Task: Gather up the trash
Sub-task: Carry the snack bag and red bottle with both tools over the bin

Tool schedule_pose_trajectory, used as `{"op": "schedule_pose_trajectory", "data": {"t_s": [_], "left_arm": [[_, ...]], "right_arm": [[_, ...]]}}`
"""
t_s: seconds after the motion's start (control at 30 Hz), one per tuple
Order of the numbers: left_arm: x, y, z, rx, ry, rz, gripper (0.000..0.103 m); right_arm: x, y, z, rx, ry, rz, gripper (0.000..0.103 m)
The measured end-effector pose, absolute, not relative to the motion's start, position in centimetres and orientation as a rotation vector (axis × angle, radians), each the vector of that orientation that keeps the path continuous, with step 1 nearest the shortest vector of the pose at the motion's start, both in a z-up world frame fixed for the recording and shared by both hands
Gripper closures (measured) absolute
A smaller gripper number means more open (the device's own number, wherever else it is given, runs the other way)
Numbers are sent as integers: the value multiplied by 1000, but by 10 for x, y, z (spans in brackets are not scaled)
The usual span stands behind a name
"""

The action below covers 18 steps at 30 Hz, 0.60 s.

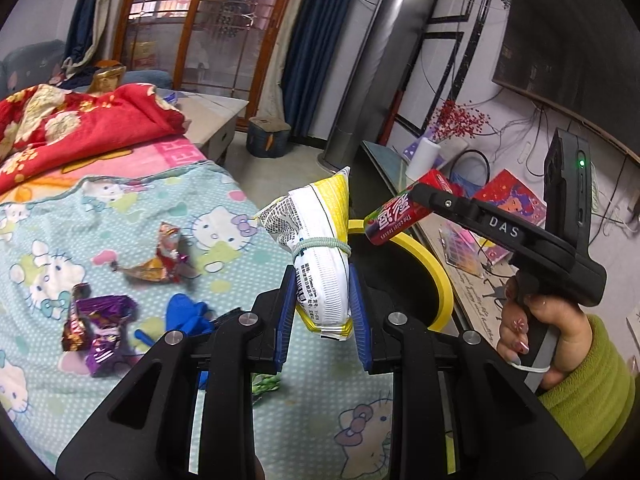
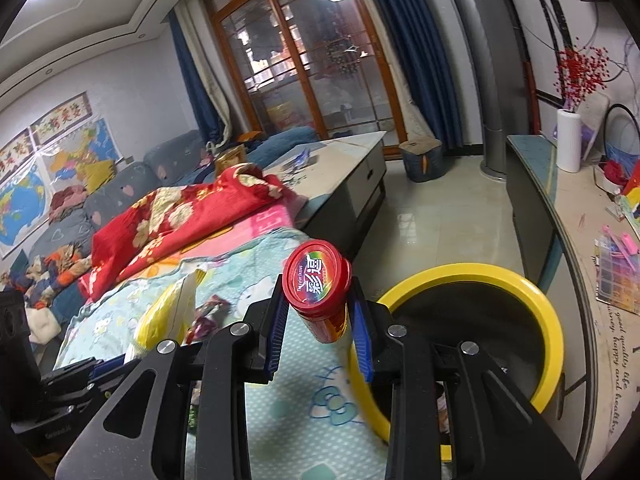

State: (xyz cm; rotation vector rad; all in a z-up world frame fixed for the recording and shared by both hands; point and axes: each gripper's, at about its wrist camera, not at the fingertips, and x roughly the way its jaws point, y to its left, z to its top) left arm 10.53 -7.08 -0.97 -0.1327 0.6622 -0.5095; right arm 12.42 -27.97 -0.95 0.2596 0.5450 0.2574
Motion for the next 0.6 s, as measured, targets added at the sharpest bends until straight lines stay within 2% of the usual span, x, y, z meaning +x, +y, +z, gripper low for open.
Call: {"op": "schedule_pose_trajectory", "data": {"t_s": [0.6], "left_arm": [[110,-125,-19,-66,687,-580,84]], "right_arm": [[129,-340,-23,328,543,120,75]]}}
